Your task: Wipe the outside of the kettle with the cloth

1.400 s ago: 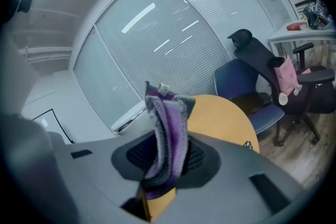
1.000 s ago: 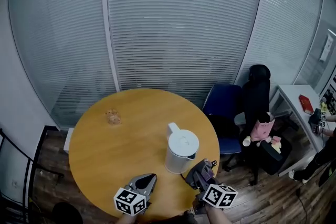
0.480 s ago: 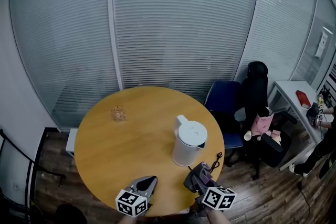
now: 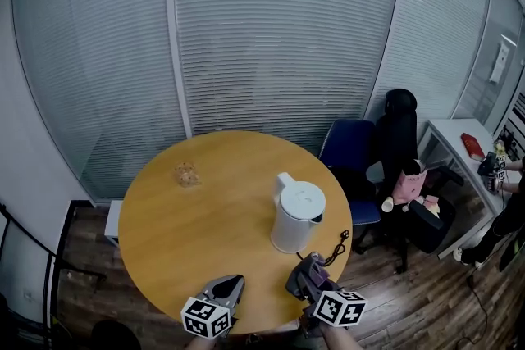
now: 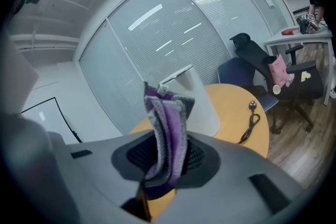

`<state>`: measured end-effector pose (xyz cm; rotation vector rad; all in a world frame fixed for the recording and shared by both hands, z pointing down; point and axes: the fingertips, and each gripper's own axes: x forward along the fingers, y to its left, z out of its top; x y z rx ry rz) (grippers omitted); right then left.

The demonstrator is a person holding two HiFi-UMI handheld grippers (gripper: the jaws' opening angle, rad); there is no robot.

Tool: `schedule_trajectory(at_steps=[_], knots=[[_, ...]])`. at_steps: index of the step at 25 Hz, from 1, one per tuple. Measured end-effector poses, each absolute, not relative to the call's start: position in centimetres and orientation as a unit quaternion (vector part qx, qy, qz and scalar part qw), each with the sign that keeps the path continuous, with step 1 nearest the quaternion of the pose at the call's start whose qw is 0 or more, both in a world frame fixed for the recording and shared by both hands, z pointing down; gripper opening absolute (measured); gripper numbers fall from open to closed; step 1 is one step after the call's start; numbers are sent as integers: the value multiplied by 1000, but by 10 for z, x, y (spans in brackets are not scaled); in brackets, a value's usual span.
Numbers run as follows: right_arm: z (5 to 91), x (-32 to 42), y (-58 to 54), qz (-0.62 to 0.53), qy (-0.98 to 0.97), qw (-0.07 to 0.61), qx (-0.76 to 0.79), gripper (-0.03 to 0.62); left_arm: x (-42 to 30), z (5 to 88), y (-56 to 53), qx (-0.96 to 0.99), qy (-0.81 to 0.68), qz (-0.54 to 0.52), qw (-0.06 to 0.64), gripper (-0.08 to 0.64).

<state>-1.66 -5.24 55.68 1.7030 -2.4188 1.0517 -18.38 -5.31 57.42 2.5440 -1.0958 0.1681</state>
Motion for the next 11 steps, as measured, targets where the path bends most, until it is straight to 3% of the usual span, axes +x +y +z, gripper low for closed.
schedule_trajectory(at_steps=[11], knots=[[557,-14,-53,329,-776,8,538,95,-169,574,-53,907,-376,68,177,10]])
